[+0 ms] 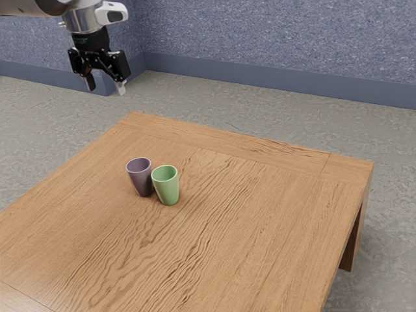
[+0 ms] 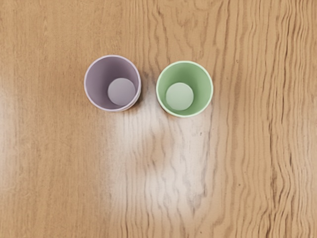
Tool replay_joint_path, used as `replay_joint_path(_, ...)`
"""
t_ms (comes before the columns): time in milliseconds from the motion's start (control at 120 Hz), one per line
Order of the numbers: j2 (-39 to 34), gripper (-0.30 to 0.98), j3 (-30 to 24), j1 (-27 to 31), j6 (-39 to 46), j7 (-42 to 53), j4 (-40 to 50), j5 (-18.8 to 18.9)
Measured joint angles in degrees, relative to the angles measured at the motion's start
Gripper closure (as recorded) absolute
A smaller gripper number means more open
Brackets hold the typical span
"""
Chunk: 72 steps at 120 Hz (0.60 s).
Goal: Place the right cup onto the left cup
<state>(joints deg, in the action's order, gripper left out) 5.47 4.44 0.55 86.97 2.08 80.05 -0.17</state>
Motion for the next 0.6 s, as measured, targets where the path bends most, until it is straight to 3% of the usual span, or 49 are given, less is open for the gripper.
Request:
replay_joint_path(233, 0.3, 0.02, -0.6, 0.0, 0.0, 0.4, -0.1, -0.1)
replay_joint_path(600, 8.8, 0.02, -1.9, -1.0, 4.6, 0.9, 0.5, -0.9)
